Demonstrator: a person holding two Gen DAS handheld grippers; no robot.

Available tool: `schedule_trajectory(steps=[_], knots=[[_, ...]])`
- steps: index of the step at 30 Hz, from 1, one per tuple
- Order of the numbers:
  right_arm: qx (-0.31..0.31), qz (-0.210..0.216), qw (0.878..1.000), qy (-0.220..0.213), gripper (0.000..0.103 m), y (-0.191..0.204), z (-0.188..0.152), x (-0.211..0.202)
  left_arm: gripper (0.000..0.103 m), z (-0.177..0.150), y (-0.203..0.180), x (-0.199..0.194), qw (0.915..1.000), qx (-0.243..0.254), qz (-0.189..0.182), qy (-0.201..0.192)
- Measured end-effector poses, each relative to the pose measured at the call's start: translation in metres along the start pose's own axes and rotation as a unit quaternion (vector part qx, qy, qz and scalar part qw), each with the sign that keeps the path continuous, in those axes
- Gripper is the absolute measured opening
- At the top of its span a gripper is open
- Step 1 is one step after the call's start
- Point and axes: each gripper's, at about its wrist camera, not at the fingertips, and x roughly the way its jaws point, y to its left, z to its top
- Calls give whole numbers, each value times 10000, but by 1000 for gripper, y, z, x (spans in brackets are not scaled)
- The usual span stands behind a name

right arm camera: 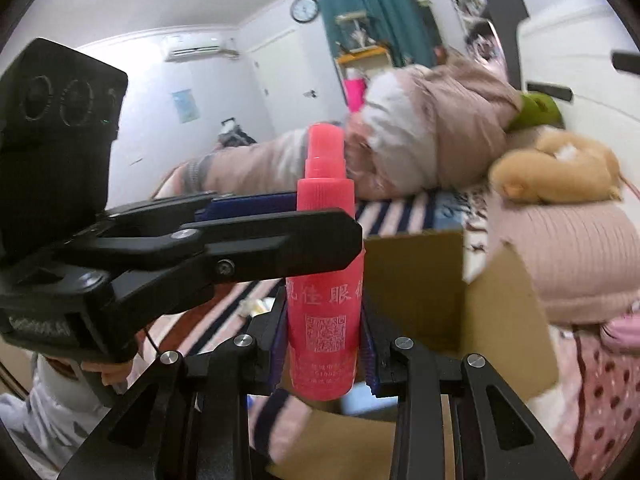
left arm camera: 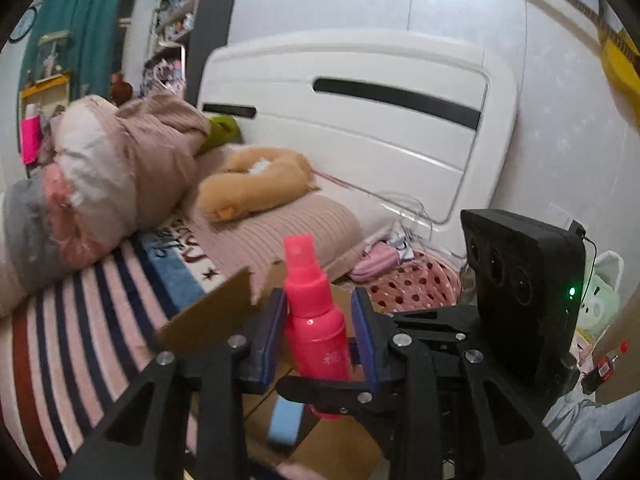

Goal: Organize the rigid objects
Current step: 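Carry the pink spray bottle with the right tool into the box and release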

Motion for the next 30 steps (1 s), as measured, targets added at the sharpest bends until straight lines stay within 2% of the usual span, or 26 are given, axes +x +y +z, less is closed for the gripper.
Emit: schedule_trajectory(steps=[5,8,11,14,16,17,21,27,29,30], knots=[[-10,-288,9992,261,26,-26,-18,5,26,-3,0,41,9991,-70,-168,385],[34,-330,9985,427,26,-38,-24,10,26,-7,1,59,9982,-89,-101,584],[3,-564,9964,631,26,-45,-30,16,28,-13,2,74,9968,-95,-37,787],[-38,-851,9927,851,27,-46,-33,23,36,-19,0,86,9948,-39,112,1007],[-3,-919,9916,911,28,-48,-35,25,51,-22,1,92,9937,-34,176,1107],[34,-916,9915,923,28,-49,-35,25,53,-23,1,94,9933,-39,199,1133],[155,-972,9897,1044,29,-51,-38,24,55,-25,2,89,9934,-81,167,1129],[147,-1091,9892,964,30,-40,-36,15,69,-17,7,62,9959,-143,255,853],[177,-1166,9889,900,40,-36,-34,11,74,-16,11,46,9968,-156,333,716],[195,-1186,9893,826,42,-33,-32,8,74,-15,15,36,9971,-161,399,635]])
